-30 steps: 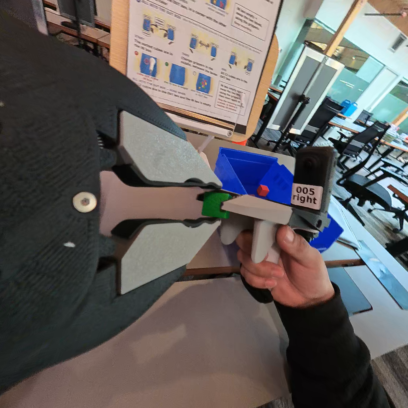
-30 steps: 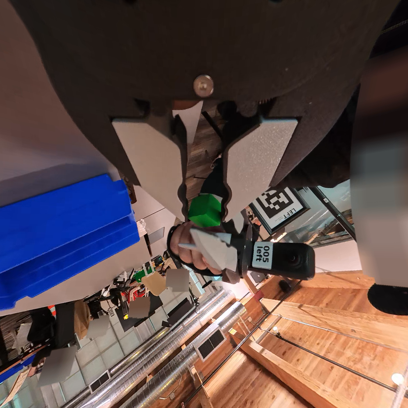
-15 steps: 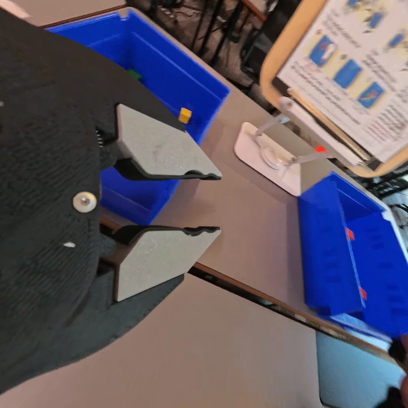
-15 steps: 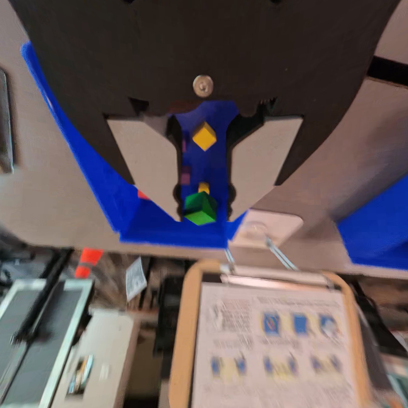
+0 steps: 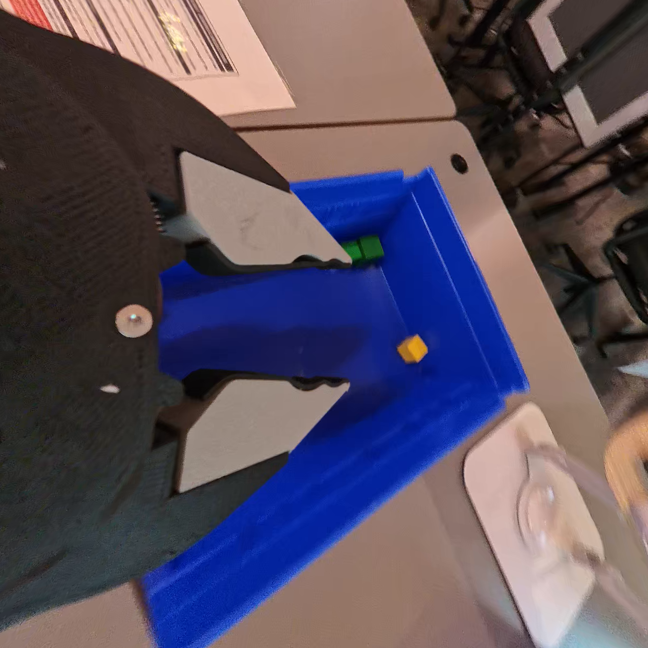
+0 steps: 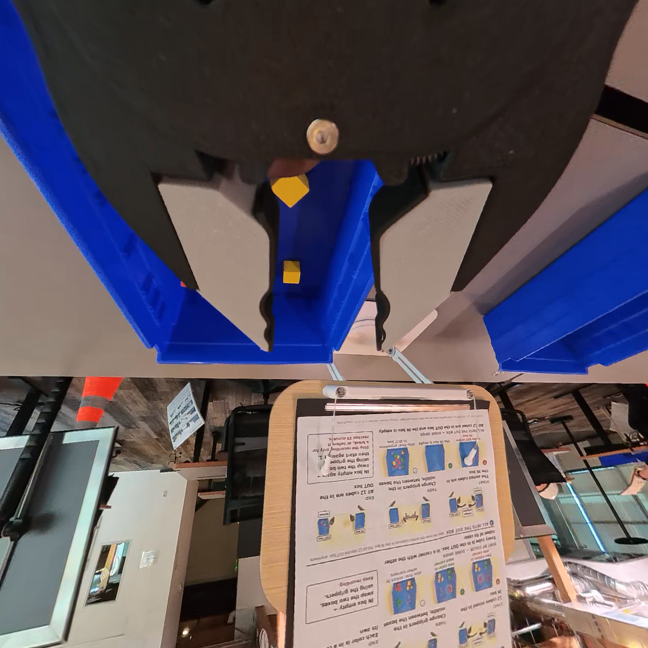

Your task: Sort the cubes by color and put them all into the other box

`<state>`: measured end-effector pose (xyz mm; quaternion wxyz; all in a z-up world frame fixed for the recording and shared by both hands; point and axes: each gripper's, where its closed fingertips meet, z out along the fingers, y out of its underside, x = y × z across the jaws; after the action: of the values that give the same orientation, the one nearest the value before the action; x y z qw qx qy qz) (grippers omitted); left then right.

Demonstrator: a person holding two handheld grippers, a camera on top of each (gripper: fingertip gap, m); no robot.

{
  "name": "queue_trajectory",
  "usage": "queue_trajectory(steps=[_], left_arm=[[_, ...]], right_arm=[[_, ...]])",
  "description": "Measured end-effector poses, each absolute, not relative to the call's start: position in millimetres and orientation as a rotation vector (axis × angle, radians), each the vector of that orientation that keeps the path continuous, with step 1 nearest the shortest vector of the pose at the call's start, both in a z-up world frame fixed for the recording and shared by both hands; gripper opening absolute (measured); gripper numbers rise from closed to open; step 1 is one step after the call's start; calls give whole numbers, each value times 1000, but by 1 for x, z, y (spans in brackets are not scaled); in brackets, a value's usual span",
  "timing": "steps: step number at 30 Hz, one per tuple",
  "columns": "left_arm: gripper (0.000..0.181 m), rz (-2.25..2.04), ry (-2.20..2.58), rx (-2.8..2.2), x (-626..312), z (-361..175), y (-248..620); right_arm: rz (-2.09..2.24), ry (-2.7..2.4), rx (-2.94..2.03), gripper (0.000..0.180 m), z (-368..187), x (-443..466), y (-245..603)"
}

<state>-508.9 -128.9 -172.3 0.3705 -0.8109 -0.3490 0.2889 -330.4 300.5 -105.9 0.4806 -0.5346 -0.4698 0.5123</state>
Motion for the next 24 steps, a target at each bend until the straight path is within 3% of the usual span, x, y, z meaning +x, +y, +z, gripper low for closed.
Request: queue_trajectory(steps=[8,16,21,22,24], left_arm=[[63,747,-1235,-2329,-604,-246,-153],[23,730,-1400,-2530,-617,-288,-160],[21,449,-1489,-2454,-604,-292,-149],[23,342,-1508,-2432,-598,-293,-145],[60,290,-1541,-2430,-592,-294,-148]], right_arm=[[1258,-1218,-1298,53,-116,-342,283],[1267,-1245,-1262,53,-113,-341,271],[1273,-1266,-1230,51,-110,-340,262],[1274,-1272,-1227,51,-110,-340,260],[1286,-1279,-1220,51,-109,-340,257]])
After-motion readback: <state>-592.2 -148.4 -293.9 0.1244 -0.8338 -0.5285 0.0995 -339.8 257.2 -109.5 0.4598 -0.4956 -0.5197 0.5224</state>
